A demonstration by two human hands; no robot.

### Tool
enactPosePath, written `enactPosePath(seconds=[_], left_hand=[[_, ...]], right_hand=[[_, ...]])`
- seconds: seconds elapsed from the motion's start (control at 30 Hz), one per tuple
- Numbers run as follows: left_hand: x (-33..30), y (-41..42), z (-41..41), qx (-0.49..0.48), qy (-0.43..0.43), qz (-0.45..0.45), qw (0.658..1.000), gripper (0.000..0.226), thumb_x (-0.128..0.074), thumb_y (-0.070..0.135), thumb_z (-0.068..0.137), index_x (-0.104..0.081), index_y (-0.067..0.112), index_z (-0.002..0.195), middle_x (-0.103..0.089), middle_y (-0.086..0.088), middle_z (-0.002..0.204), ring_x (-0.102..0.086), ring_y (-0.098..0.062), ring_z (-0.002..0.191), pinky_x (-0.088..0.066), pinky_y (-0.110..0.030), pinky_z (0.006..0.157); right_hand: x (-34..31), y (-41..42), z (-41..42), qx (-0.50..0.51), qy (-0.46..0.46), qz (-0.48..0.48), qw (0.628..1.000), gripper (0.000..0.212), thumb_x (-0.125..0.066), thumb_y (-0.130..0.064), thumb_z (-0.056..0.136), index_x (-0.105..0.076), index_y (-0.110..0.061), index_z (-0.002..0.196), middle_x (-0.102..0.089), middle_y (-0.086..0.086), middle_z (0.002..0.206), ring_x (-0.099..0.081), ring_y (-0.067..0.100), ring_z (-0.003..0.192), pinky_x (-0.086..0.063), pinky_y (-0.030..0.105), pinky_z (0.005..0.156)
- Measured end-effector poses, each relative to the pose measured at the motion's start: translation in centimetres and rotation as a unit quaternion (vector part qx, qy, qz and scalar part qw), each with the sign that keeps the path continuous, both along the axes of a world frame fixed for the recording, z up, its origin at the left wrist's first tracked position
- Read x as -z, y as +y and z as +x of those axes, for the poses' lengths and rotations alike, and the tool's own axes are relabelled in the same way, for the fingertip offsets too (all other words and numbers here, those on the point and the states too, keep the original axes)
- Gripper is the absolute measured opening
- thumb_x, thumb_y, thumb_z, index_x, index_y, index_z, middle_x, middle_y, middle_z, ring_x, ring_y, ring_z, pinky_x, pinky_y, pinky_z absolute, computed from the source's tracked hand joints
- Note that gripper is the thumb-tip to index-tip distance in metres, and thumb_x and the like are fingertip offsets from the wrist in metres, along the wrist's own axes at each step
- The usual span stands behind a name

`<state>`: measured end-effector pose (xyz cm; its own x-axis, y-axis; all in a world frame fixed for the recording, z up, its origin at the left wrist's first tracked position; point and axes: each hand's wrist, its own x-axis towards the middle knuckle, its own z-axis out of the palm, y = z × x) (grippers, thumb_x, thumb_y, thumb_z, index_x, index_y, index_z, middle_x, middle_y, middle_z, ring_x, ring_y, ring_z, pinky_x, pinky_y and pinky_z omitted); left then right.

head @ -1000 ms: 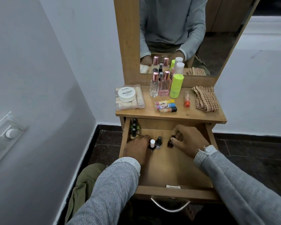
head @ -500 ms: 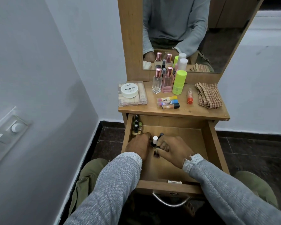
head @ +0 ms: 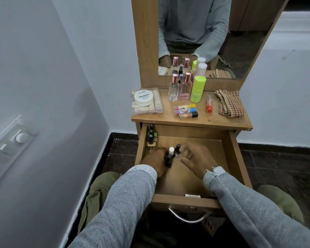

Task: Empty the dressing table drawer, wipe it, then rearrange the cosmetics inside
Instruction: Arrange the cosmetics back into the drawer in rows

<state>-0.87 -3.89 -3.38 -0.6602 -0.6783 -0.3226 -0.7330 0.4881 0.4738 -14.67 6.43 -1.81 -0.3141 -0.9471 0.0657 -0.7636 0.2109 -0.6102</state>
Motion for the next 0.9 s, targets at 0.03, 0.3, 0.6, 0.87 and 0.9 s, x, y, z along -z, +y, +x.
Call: enactPosePath(seconds=[0.03, 0.3, 0.6, 0.87, 0.9], left_hand=[[0.1, 0.0, 0.0, 0.003, 0.0, -0.004, 1.0, 0.041, -0.071, 0.014, 0.081, -0.055, 0.016, 0.118, -0.055, -0.011, 0.125, -0.056, -0.03, 0.113, -0.048, -0.041, 0.095], [0.2, -0.3, -0.2, 0.019, 0.032, -0.019, 0.999, 0.034, -0.068, 0.003, 0.082, -0.065, 0.016, 0.113, -0.063, -0.01, 0.119, -0.06, -0.026, 0.11, -0.047, -0.031, 0.093], [0.3, -0.1, -0.3, 0.007, 0.046, -0.002, 0.999, 0.043, -0.077, 0.012, 0.074, -0.061, 0.015, 0.114, -0.061, -0.009, 0.119, -0.057, -0.026, 0.109, -0.049, -0.036, 0.094], [-0.1, -0.2, -0.3, -0.02, 0.098, 0.021, 0.995, 0.038, -0.066, -0.003, 0.079, -0.059, 0.016, 0.112, -0.065, -0.004, 0.111, -0.062, -0.021, 0.102, -0.051, -0.032, 0.092], [-0.1, -0.2, -0.3, -0.028, 0.101, 0.025, 0.994, 0.039, -0.066, -0.004, 0.079, -0.059, 0.015, 0.113, -0.066, -0.004, 0.111, -0.062, -0.021, 0.103, -0.05, -0.033, 0.093]], right_hand=[[0.1, -0.1, -0.3, 0.017, -0.003, 0.003, 1.0, 0.027, -0.074, -0.009, 0.075, -0.059, -0.02, 0.095, -0.055, -0.009, 0.087, -0.053, 0.006, 0.072, -0.041, 0.013, 0.063], [0.4, -1.6, -0.8, -0.003, -0.08, 0.144, 0.986, 0.063, -0.076, -0.004, 0.07, -0.052, -0.02, 0.126, -0.055, -0.001, 0.115, -0.057, 0.02, 0.105, -0.049, 0.029, 0.085], [1.7, -1.6, -1.1, -0.013, -0.073, 0.114, 0.991, 0.04, -0.081, -0.013, 0.067, -0.056, -0.02, 0.097, -0.061, -0.001, 0.09, -0.06, 0.017, 0.08, -0.048, 0.024, 0.069], [2.4, -1.6, -0.8, -0.04, 0.002, 0.132, 0.991, 0.04, -0.08, -0.034, 0.067, -0.058, -0.023, 0.099, -0.06, -0.002, 0.097, -0.058, 0.017, 0.087, -0.051, 0.034, 0.077], [2.4, -1.6, -0.6, -0.042, 0.015, 0.13, 0.99, 0.036, -0.078, -0.034, 0.069, -0.058, -0.023, 0.097, -0.06, -0.003, 0.095, -0.058, 0.018, 0.086, -0.051, 0.034, 0.077]])
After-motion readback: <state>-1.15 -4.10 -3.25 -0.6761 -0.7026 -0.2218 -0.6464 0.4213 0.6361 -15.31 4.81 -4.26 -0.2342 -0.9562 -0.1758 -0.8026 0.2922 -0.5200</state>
